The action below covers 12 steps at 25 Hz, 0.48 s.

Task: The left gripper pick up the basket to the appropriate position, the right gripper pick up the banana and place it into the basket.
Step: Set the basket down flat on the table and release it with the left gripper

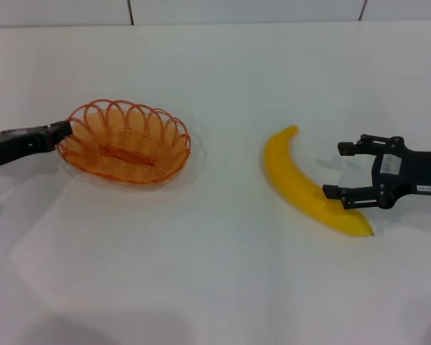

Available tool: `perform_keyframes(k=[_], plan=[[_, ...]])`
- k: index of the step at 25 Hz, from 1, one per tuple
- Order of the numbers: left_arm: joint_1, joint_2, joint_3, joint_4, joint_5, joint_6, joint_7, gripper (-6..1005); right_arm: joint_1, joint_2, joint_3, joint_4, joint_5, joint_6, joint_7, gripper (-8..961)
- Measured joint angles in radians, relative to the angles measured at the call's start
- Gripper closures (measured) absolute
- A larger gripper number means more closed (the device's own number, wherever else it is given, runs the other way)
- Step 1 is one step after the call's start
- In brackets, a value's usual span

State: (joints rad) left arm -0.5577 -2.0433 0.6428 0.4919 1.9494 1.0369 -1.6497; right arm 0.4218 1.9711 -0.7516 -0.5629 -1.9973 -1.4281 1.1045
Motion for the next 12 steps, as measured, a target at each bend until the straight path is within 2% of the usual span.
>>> perform_keyframes(k=[12], plan=[[0.008, 0.001, 0.008, -0.027, -0.034, -0.005, 0.008, 924, 0.000, 0.000, 0.000, 0.000, 0.000, 0.000, 0.000, 141]])
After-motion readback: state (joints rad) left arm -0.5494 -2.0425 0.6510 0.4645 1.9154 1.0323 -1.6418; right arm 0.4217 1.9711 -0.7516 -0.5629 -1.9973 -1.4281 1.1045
